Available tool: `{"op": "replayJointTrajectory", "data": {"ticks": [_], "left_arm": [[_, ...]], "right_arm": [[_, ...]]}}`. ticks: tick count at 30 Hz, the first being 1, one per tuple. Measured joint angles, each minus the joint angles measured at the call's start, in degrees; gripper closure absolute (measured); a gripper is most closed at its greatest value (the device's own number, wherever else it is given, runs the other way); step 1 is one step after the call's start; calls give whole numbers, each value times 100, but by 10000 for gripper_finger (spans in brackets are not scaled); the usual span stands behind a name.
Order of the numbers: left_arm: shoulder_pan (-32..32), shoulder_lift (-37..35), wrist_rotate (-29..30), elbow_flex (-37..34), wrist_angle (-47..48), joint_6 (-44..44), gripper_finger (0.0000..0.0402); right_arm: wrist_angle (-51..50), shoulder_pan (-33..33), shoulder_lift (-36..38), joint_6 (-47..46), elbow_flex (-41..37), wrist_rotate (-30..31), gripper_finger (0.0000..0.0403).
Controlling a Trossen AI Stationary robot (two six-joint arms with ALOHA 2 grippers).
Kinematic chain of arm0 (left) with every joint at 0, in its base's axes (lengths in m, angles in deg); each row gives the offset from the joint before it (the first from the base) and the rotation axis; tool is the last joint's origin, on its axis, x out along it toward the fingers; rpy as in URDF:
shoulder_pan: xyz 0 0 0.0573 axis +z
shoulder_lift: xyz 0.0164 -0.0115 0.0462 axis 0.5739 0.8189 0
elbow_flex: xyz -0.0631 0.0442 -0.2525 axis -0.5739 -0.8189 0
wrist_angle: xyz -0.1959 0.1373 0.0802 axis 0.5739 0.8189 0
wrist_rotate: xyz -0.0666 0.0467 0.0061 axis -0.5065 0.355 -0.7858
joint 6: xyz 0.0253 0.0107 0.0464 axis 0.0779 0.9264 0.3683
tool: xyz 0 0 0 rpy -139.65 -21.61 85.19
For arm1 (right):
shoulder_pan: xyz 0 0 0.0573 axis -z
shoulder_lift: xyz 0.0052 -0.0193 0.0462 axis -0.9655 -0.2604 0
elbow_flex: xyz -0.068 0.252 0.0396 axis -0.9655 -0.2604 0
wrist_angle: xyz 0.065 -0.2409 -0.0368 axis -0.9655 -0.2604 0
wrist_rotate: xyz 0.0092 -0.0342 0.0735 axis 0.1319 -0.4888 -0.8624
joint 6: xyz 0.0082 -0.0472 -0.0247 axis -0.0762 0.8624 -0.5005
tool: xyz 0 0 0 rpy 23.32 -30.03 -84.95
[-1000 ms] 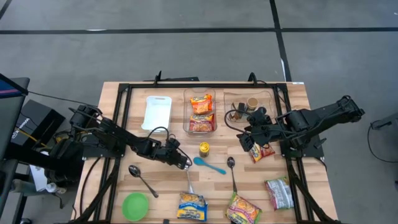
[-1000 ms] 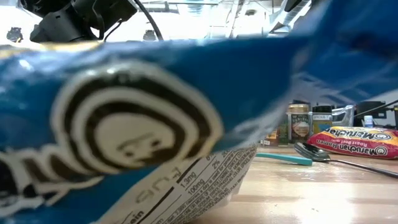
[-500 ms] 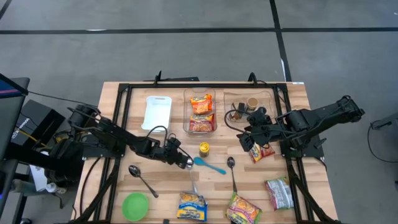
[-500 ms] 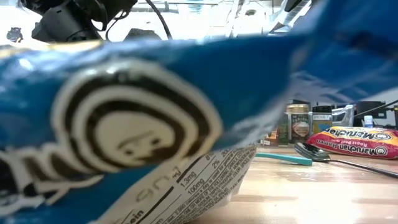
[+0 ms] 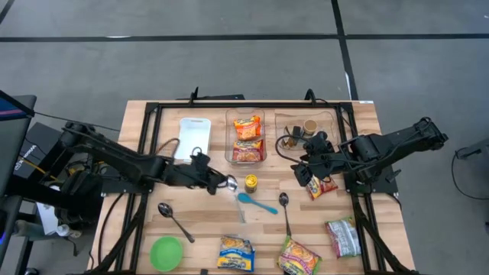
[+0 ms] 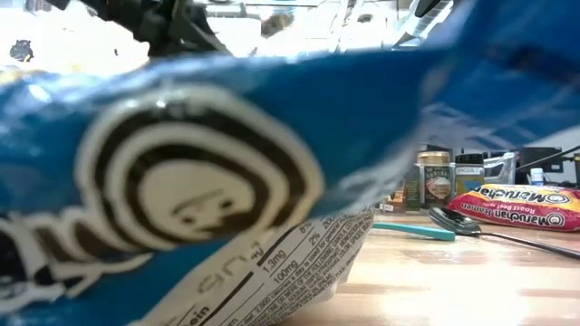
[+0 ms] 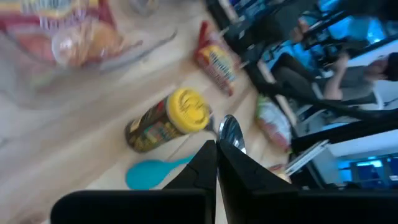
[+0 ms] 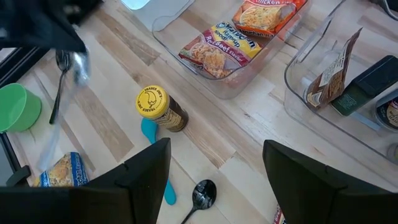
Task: Pick & Place Food Item
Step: Put the silver spoon into the white bin
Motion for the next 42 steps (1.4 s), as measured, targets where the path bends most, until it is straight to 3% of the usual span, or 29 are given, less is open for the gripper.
{"op": "replayJointTrajectory", "data": {"ticks": [12,19,25,31,42], "left_arm": [[932,-1857,27,0,1754,774,401],[1831,-2600,21,0,2515,1922,401],[2688,-2851,35,2,2549,3253,401],[3401,-2852,420,2,2538,4151,401],[4166,-2882,470,2,2556,4544,401]], "right_arm": [[-1,0,0,3,0,0,153],[0,0,0,0,0,0,153],[11,-2,0,-13,0,0,153],[12,-2,0,-13,0,0,153],[13,-2,0,-13,0,0,153]]}}
